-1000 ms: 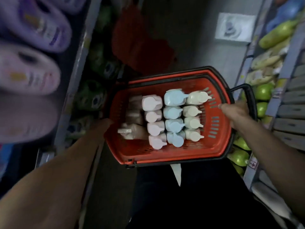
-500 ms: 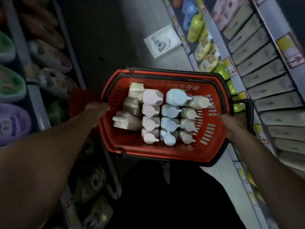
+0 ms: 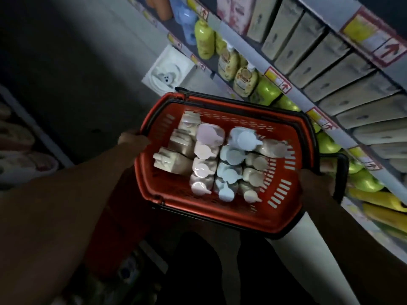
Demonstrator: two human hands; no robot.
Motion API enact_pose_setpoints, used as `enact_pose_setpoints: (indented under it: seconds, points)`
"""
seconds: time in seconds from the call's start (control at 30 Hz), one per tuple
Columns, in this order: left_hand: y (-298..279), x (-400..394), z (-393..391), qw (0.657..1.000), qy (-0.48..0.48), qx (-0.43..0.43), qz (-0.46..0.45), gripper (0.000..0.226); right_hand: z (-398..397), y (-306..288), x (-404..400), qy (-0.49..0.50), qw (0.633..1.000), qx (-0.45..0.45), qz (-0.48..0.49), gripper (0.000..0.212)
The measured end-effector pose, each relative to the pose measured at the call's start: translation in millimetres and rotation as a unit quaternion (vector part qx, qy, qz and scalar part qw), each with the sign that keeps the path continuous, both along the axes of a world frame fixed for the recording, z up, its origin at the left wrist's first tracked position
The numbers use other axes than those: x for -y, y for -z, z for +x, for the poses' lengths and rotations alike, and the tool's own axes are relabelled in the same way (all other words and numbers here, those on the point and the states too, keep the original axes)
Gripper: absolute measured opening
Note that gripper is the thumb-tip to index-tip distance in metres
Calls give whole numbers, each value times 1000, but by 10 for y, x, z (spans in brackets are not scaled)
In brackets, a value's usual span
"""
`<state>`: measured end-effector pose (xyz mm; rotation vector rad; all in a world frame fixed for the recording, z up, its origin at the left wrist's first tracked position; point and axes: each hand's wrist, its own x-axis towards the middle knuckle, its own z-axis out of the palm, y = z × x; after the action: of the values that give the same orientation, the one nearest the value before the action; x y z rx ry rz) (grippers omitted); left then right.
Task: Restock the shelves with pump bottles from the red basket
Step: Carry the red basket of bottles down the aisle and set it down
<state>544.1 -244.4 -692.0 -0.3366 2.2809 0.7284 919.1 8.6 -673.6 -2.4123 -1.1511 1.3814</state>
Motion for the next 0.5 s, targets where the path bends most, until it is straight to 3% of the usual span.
enact_pose_setpoints:
  seconds: [0.1,0.2,0.33,0.5]
  points:
    - [141,-512,-286,998,50,18,16,50,-68,116,161,66,998,11,-22,30]
    - [543,-974,-511,992,114,51,7,39,-113,492,265,125,991,24,-40,38]
    - [1089,-1431,-783,975,217,40,9,41,-197,1024,323,156,986,15,-51,37]
    - [1727,-1639,-992,970,235,62,-17,43,-365,1604,259,174,984,15,-19,15]
